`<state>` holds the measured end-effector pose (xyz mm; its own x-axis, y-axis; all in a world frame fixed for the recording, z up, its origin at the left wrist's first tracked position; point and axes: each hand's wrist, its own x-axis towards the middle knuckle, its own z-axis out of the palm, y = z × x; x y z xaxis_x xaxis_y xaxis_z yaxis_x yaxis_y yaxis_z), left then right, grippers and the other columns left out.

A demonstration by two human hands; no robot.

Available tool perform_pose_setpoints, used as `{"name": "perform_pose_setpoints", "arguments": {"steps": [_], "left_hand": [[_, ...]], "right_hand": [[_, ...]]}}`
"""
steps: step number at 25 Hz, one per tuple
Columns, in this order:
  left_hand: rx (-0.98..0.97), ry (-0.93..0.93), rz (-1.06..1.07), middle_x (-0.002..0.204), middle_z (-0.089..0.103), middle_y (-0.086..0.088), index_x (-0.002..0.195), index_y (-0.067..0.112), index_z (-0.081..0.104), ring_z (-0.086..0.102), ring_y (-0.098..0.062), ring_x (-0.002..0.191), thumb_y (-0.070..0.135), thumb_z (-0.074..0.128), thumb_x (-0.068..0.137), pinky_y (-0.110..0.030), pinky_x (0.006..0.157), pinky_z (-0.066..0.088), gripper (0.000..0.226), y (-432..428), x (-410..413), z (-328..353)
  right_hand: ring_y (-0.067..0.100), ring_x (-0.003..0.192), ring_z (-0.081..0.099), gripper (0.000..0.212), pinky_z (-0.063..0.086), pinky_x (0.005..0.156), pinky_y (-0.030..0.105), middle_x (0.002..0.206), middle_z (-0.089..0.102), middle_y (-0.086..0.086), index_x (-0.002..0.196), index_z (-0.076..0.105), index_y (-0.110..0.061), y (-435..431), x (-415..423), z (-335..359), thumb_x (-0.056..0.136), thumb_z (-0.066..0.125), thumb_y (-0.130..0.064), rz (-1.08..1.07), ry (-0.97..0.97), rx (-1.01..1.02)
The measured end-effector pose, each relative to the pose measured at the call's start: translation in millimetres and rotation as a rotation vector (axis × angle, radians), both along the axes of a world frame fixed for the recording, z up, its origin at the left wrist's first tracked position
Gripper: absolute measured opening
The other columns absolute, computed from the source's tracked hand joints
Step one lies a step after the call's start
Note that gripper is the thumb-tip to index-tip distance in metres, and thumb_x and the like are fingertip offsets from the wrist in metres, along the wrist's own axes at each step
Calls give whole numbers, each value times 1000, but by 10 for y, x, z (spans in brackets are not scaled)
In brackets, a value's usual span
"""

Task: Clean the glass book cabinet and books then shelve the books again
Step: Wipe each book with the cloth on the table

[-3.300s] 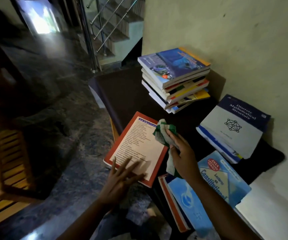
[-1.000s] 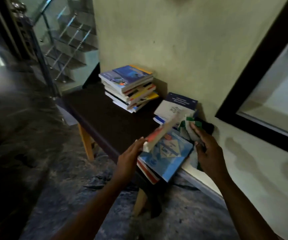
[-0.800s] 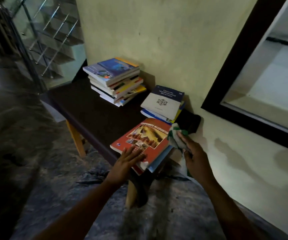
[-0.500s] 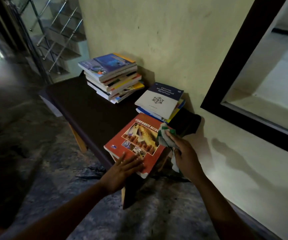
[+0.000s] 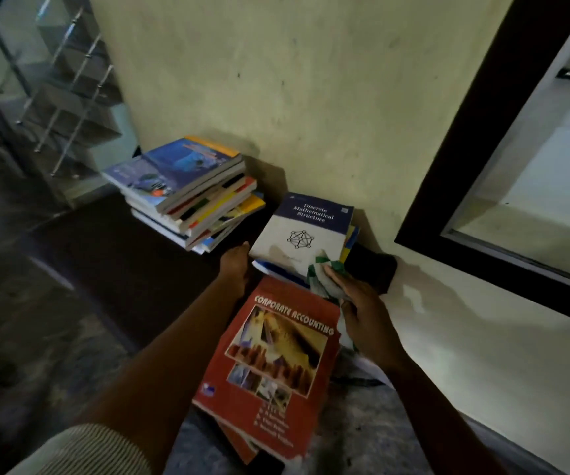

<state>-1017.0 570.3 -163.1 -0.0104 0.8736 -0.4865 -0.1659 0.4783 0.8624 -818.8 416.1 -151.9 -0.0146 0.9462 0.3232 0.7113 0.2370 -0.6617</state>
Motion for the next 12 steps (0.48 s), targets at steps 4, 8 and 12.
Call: {"name": "perform_pose_setpoints", "arguments": {"steps": [4,8,12], "left_hand": [[-106,-120,17,113,57,-18,101,-7,57,54,-29,88,9,62,89,-40,77,47,20,347,207,-134],[-144,-261,64,117,55,-22,97,-1,51,57,-29,88,3,59,89,-36,66,51,11,257,58,-153],[-145,-522,90,106,62,-16,113,6,49,63,-26,91,7,48,95,-35,63,59,18,-125,-464,-90]], "right_hand": [[-6,126,27,52,17,101,-2,139,37,-11,137,33,-32,235,-118,17,90,39,-11,-108,-2,-11],[1,129,27,50,14,98,-5,141,36,-8,136,30,-36,371,-331,87,92,35,-14,-208,20,-71],[2,132,29,52,16,107,4,142,36,-8,137,33,-33,510,-737,173,90,39,-13,-136,46,10]]}}
